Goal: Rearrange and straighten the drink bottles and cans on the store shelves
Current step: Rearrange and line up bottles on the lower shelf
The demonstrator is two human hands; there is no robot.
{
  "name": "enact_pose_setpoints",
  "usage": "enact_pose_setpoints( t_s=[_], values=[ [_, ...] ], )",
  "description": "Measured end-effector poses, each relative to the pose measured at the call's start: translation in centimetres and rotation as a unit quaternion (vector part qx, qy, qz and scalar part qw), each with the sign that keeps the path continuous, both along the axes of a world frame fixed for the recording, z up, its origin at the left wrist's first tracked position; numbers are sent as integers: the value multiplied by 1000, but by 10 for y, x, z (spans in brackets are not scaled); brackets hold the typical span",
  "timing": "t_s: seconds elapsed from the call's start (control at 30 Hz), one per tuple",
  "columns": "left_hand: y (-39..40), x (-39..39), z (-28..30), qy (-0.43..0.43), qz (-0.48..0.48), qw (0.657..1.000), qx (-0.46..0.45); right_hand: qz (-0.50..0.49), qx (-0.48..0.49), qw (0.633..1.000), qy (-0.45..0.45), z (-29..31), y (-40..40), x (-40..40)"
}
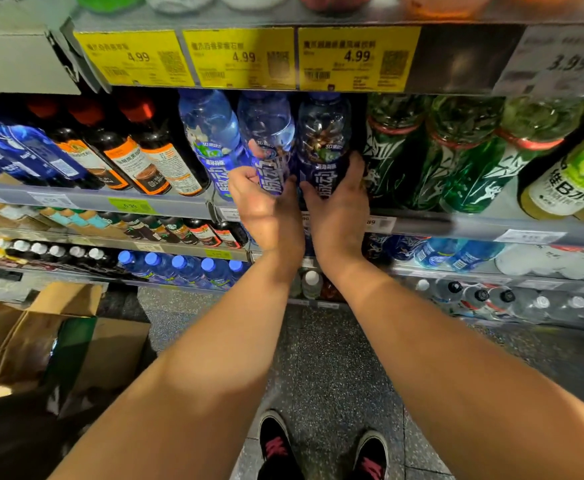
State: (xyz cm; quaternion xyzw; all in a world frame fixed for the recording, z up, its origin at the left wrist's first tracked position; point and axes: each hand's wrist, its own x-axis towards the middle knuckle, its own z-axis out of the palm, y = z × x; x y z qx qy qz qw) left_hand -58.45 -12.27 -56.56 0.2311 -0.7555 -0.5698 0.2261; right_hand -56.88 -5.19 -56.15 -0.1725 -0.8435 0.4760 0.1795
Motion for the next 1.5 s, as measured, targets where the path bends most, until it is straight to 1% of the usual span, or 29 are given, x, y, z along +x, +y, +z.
enact_pose_setpoints(
  t_s=[0.1, 0.17, 0.23, 0.33, 0.37, 0.43, 0.53, 0.6, 0.67, 0.7, 0.8, 0.93, 1.07, 1.2, 1.3, 1.4, 1.5],
  values=[
    [6, 13, 2, 29, 33, 999, -4, 2, -16, 1000, 26, 0, 9, 13],
    [22, 28, 3, 38, 23, 999, -18, -15, -47, 998, 39, -1, 21, 25],
    [46, 42, 4, 41, -24, 998, -43, -33, -73, 996, 34, 0, 39, 38],
    [82, 52, 7, 23, -124, 991, -35, -81, -88, 992, 39, 2, 74, 56],
    [92, 52, 7, 19, -152, 987, -53, -98, -93, 990, 52, 2, 86, 60],
    [109, 49, 4, 13, -179, 979, -100, -127, -87, 985, 71, 0, 111, 66],
    [125, 42, 3, 22, -174, 978, -112, -163, -60, 981, 91, -7, 143, 66],
    [134, 38, 1, 36, -155, 979, -130, -175, -53, 979, 87, -11, 158, 64],
    [139, 32, -4, 48, -130, 978, -153, -167, -32, 983, 68, -13, 170, 62],
    [140, 27, -5, 39, -122, 981, -148, -153, -17, 987, 52, -14, 174, 60],
    [140, 13, -7, -24, -125, 986, -112, -98, -4, 995, 15, -14, 185, 52],
    [138, 2, -10, -54, -127, 983, -124, -74, 9, 997, -21, -15, 194, 39],
    [139, -1, -11, -82, -123, 981, -129, -65, 10, 997, -36, -15, 202, 33],
    [136, -3, -10, -98, -139, 981, -97, -46, -5, 998, -39, -15, 207, 32],
    [132, -4, -9, -99, -142, 979, -103, -41, -17, 998, -39, -14, 208, 32],
    [129, 2, -10, -92, -127, 978, -134, -39, -41, 997, -42, -13, 209, 30],
    [128, 12, -17, -68, -107, 978, -166, -38, -38, 998, -37, -11, 212, 29]
  ],
)
